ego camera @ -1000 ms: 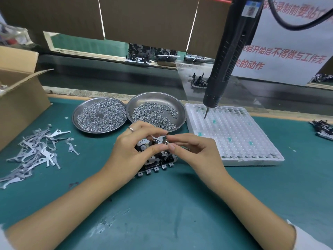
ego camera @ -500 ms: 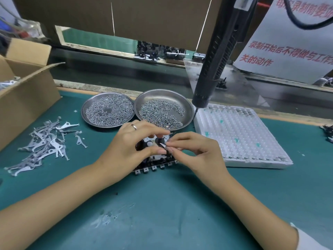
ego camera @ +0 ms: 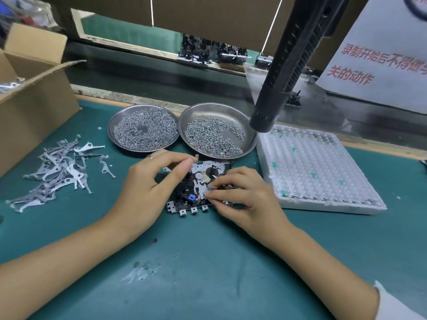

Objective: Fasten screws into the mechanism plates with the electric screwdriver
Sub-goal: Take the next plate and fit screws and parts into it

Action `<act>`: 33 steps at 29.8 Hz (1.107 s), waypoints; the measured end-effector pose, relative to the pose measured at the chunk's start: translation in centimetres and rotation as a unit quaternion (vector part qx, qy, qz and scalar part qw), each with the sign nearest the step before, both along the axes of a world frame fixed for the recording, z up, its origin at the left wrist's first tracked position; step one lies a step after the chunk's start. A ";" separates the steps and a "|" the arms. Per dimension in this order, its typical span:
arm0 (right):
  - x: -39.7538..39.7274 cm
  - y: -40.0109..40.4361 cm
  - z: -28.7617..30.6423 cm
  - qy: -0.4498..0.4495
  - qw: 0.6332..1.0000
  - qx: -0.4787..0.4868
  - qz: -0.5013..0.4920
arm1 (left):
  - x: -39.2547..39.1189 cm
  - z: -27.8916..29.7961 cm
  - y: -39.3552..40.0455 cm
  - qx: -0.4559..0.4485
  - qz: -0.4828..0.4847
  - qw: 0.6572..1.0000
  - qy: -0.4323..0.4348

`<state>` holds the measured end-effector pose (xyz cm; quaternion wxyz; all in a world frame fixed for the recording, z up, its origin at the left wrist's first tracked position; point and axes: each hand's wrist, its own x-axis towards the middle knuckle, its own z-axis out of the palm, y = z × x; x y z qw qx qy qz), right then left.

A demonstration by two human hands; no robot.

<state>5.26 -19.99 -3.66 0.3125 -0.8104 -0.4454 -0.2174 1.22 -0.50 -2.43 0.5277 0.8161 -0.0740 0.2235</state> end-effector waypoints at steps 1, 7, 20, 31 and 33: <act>0.1 0.0 0.0 -0.002 1.000 -0.004 0.003 | -0.1 0.0 0.0 0.014 -0.003 1.000 -0.008; 0.2 0.0 -0.1 -0.019 1.000 -0.014 0.005 | -0.3 0.1 -0.4 0.050 -0.010 0.998 -0.027; 0.1 0.2 -0.3 -0.021 0.999 -0.022 0.011 | -0.5 0.3 -0.6 0.066 -0.018 0.997 -0.032; -0.4 0.2 -0.1 0.083 0.995 0.042 0.029 | -1.6 -0.2 -1.6 0.308 0.000 0.951 -0.015; -0.6 0.2 0.1 0.093 0.994 0.048 0.026 | -1.6 -0.2 -1.7 0.290 0.004 0.957 -0.011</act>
